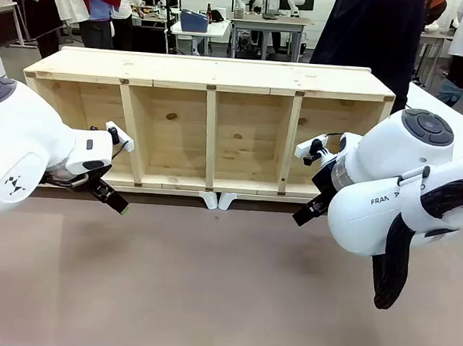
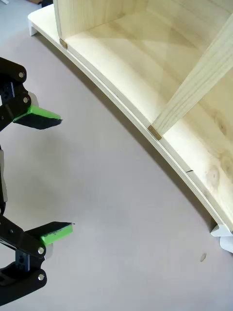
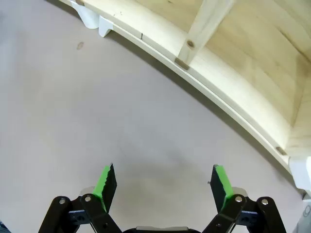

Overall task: Perform cable management.
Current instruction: When the cord part of the Power Cable appears at the lower middle area of the table and stops, grasp the cord part of the Power Cable.

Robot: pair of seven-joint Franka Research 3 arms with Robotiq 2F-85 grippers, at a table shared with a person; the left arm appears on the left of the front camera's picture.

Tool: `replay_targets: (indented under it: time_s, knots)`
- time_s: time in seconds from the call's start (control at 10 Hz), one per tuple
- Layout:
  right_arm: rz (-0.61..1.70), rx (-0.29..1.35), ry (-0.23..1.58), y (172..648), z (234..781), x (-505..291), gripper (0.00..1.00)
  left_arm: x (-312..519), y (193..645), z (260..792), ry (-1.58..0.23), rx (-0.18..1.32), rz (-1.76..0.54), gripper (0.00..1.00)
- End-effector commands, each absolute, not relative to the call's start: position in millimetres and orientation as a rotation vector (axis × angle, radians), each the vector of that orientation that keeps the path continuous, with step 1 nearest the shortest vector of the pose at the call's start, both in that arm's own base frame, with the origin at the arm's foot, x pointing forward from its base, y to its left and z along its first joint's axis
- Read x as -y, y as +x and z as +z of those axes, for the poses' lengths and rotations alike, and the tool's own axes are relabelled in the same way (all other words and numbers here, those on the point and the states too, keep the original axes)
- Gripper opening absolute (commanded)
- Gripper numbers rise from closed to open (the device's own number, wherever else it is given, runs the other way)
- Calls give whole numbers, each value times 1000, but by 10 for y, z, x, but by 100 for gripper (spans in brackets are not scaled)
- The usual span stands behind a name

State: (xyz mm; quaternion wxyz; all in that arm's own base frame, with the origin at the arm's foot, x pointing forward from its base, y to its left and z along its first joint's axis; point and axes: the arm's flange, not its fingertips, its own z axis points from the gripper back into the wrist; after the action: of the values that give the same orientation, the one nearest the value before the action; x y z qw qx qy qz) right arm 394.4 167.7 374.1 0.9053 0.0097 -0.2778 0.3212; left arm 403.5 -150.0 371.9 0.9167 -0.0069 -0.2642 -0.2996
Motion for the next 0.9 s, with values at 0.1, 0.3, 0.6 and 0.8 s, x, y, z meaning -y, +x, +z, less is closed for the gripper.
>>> replay_targets:
  time_s: [0.1,0.3,0.6,0.8]
  knots:
    - [663,574,20,3944,3740,-1677,100,1501,4034,3719,-14,544,-617,100]
    - [663,574,20,3944,3740,-1677,100,1501,4034,3719,-14,544,-617,100]
    - [663,574,20,3944,3740,-1677,100,1501,4034,3719,-14,544,-617,100]
    - [663,574,20,3944,3740,-1677,100,1501,4034,3719,-14,544,-617,100]
